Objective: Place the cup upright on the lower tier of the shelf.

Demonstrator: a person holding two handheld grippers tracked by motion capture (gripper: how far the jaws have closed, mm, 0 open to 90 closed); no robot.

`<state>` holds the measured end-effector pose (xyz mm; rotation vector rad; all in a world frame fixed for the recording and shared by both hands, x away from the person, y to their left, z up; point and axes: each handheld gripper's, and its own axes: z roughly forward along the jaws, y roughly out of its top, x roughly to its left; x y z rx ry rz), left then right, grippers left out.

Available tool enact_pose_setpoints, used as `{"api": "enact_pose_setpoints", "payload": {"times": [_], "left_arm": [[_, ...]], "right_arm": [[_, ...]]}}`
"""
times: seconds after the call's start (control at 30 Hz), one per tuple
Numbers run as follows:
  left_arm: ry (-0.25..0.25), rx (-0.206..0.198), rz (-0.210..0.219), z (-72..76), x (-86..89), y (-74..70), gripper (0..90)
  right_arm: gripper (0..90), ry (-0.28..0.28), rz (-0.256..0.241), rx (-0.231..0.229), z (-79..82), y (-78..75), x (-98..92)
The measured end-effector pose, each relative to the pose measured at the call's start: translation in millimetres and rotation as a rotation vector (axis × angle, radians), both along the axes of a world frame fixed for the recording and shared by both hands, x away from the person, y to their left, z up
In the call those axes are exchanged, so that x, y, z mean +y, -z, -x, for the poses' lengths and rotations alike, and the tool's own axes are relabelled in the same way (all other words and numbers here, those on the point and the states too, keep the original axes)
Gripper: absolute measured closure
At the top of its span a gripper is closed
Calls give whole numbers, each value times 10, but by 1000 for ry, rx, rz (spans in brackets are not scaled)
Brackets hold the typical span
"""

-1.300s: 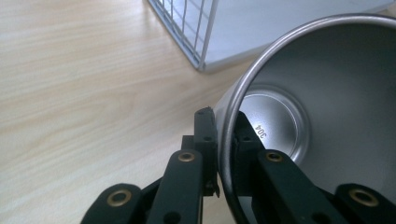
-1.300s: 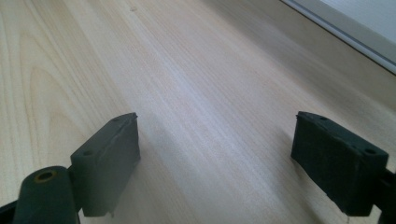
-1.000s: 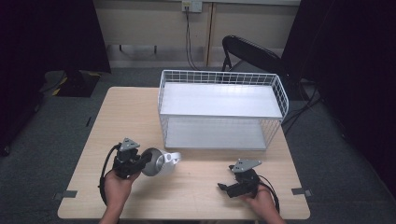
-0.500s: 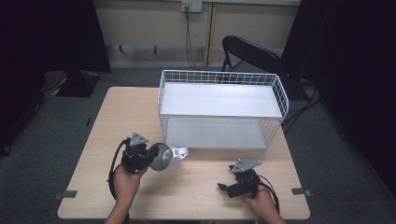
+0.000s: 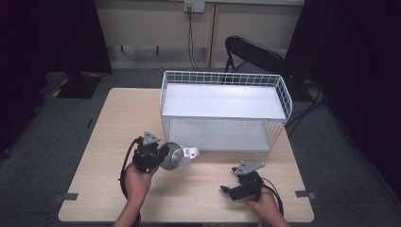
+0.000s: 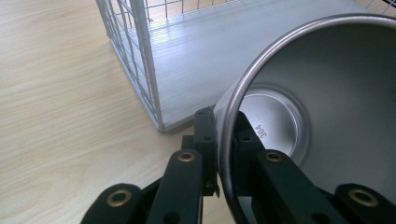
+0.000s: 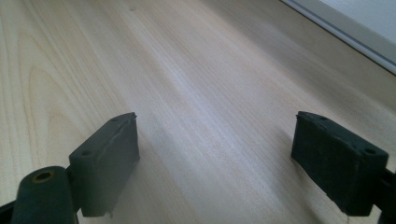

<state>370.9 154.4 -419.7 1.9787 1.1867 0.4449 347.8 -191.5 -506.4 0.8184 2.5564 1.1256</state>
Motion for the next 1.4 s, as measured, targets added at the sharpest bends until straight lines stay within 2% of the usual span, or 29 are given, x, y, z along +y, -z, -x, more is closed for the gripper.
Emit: {"api": "enact_pose_setpoints", "payload": {"times": [0.47,0.8,0.93,1.1,1.4], "left_arm": [[-9,-31,-15,-55,-190,-6,848],[8,-30,-18,-131,-363,-43,848],[8,-42,-19,-162,-463,-39,848],[-3,-43,-10,-189,-529,-18,848],[-9,-50,-21,-248,-640,-31,848]], "right_arm": [[138,5,1,-1,3,0,1],[138,6,1,0,4,0,2],[138,8,1,2,6,-1,2],[138,8,1,1,7,-1,2],[138,8,1,1,6,0,2]]}}
